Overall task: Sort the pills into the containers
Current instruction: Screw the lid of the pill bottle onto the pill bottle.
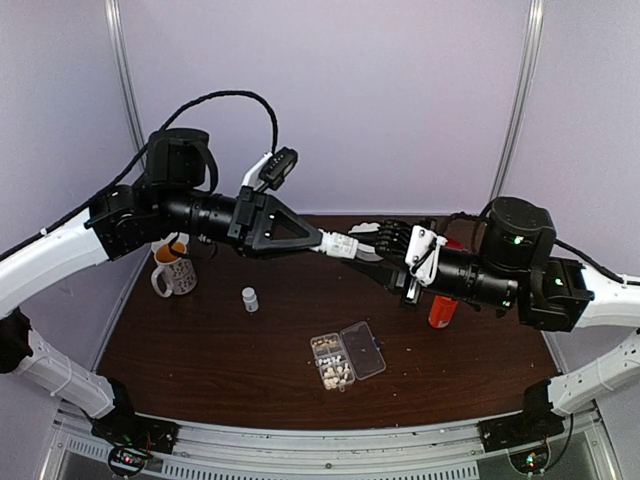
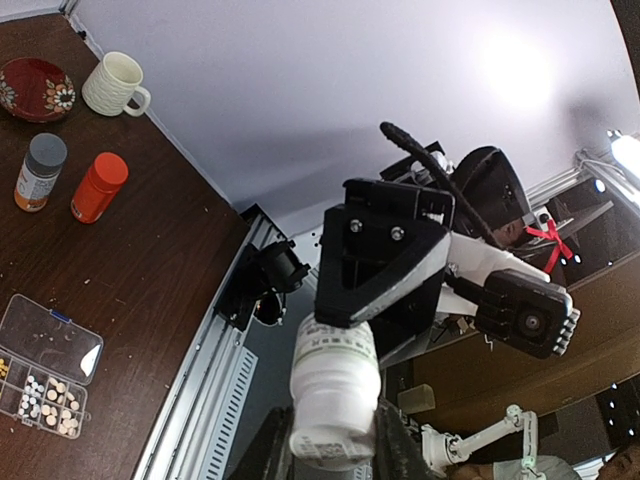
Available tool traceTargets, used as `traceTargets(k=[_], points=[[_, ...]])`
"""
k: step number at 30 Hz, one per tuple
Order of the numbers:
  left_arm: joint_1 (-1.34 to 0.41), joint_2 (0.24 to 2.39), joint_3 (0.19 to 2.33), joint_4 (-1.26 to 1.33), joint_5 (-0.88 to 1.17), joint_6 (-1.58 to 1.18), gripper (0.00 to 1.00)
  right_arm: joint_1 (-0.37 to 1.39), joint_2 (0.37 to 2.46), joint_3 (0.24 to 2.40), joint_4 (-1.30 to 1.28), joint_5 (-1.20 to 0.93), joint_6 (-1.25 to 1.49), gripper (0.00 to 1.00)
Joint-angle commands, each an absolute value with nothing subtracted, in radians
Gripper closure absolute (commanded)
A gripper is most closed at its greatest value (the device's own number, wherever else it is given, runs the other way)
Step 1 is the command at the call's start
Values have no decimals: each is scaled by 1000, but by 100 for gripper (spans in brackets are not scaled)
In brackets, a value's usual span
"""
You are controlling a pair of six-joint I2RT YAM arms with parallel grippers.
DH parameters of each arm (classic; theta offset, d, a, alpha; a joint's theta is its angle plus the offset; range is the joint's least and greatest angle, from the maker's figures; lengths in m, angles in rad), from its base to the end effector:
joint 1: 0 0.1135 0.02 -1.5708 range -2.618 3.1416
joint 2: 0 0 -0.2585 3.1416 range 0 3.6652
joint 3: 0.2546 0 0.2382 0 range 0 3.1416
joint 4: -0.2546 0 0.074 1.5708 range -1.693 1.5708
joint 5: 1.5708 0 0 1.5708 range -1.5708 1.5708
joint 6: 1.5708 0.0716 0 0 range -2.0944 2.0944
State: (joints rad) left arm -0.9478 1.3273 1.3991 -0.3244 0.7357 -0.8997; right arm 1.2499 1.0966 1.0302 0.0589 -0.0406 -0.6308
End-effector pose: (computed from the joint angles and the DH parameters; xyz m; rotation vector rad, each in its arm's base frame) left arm 0.1397 -0.2768 0.4090 0.6961 2.1423 -1.8355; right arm 0.0860 0.2680 0.3870 -1.3127 0.9181 0.5152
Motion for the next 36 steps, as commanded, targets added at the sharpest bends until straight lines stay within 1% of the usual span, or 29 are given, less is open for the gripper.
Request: traceTargets(k=[1, 8, 13, 17, 22, 28, 36], points=[[-977, 1366, 1438, -258, 791, -898, 78, 1263, 1143, 1053, 73, -54, -631, 100], [-979, 1384, 1436, -242, 817, -881, 78, 1258, 1154, 1079, 85, -150, -503, 100], [-978, 1402, 1445, -274, 824, -861, 78, 1259, 1165, 1090, 75, -137, -461, 100], [-977, 1396, 1465, -359, 791, -754, 79, 1250, 1195, 1144, 20, -142, -345, 100], [-979, 1407, 1480, -413, 786, -654, 79, 1233, 1183, 1136, 42, -220, -203, 100], [-977, 1461, 1562, -588, 753, -524, 79, 1224, 1168, 1160, 7, -258, -127, 100], [-978, 1457, 1568, -609, 683, -431, 79, 1209, 1178, 1194, -17, -306, -1, 100]])
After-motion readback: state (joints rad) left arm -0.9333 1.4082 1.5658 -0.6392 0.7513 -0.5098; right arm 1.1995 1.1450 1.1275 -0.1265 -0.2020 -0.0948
